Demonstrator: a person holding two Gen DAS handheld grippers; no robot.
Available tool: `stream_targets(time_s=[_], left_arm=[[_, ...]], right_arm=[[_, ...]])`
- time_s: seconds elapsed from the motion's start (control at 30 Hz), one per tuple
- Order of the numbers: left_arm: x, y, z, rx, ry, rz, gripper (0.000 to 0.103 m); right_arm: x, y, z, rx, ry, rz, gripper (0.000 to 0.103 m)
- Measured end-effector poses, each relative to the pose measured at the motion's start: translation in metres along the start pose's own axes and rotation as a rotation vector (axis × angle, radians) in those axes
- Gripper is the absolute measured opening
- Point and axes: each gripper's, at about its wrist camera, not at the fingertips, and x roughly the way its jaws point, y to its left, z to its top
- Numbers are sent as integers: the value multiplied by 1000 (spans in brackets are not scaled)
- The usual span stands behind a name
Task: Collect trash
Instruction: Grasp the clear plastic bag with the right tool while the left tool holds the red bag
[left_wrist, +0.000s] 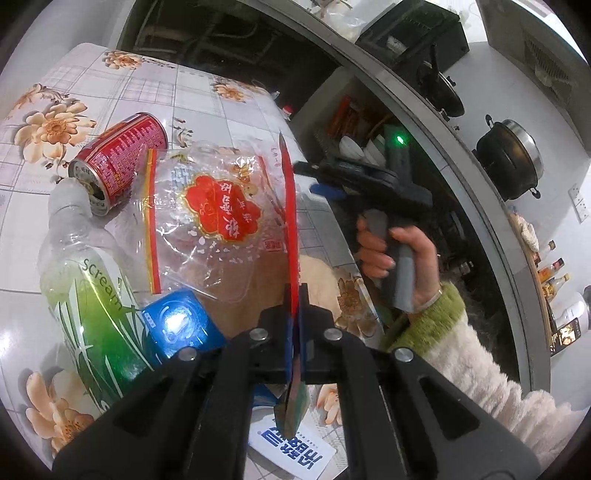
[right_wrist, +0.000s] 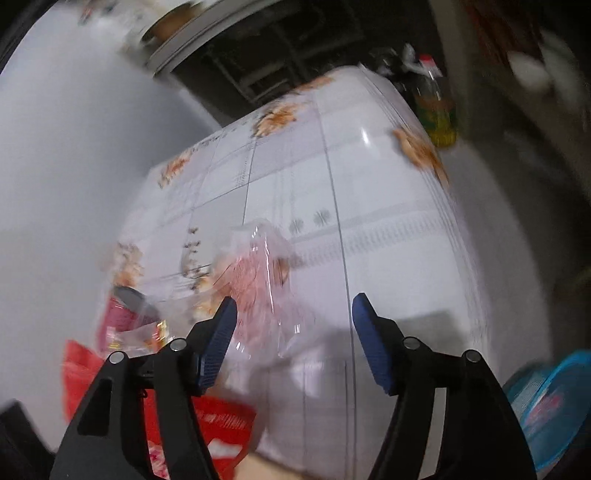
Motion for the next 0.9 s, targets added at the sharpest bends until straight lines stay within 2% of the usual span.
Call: stream_targets(time_s=[0.1, 0.2, 0.23, 0.37, 0.43, 0.53, 0.6, 0.77, 0.9], left_arm=[[0, 1, -1, -1, -3, 2, 1], [1, 0, -1, -6, -6, 3, 1], [0, 0, -1, -8, -8, 1, 1], [-1, 0, 1, -7, -16, 2, 1], [-1, 0, 1, -7, -18, 2, 1], [0, 1, 1, -13, -21, 3, 1], [0, 1, 1, -16, -22, 2, 1], [-2, -3, 0, -10, -33, -4, 1], [-5, -9, -1, 2, -43, -12, 0]], right_arm=[[18, 18, 9, -103, 22, -64, 63], [32, 20, 16, -118, 47, -92, 60], [36, 19, 18, -114, 57, -96, 53], [44, 21, 21, -131, 67, -97, 39], [44, 19, 19, -123, 80, -75, 24], [38, 18, 15, -133, 68, -71, 10], [30, 17, 11, -140, 42, -103, 9], [7, 5, 3, -111, -13, -115, 8], [-30, -8, -7, -77, -87, -114, 8]])
